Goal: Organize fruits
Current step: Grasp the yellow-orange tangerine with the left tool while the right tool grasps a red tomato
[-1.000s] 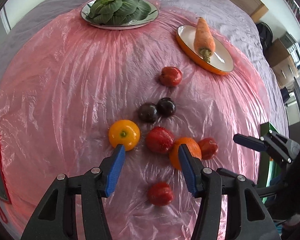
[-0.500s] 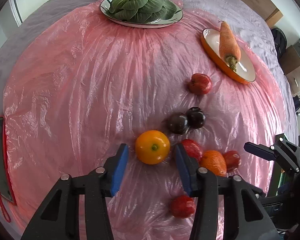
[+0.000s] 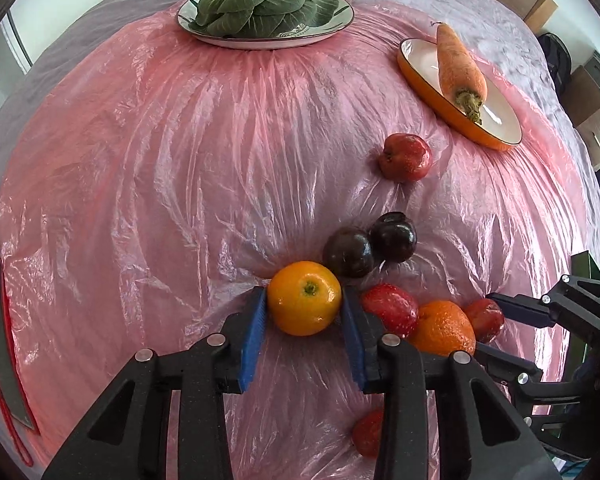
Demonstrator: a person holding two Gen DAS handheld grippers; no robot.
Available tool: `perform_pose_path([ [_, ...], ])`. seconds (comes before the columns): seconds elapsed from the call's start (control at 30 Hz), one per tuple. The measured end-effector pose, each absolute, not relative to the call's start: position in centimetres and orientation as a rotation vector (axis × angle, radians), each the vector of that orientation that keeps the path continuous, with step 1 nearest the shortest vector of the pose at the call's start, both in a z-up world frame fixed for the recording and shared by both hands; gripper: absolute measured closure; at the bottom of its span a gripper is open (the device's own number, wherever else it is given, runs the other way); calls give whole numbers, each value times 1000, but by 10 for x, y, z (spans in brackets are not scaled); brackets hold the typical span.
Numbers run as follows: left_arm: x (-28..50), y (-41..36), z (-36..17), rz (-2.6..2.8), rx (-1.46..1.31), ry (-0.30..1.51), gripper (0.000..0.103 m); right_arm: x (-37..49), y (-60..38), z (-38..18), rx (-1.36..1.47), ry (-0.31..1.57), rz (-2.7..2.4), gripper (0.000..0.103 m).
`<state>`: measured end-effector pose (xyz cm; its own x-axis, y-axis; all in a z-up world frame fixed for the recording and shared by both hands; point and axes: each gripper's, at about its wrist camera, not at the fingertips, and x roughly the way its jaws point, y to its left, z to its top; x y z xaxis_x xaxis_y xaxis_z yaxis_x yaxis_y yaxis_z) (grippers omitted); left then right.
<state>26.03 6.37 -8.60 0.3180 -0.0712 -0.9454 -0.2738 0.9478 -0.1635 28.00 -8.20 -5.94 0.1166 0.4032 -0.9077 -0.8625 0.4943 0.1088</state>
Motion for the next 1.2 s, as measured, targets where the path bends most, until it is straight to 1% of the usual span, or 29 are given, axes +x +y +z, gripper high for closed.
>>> perform_pose_path([
  [0.2, 259, 62, -90, 114, -300, 1229, 71, 281, -78, -65, -540, 1107, 966, 60],
  [0.37, 248, 67, -82, 94, -299, 1205, 72, 279, -74, -63, -547, 1111, 951, 61],
  [0.83, 220, 69, -53, 75, -297, 1160, 72, 268, -105, -29, -395, 1120, 905, 61],
  [1.2, 186, 67, -39, 85, -285, 1173, 72, 231, -139, -7, -259, 1142, 868, 61],
])
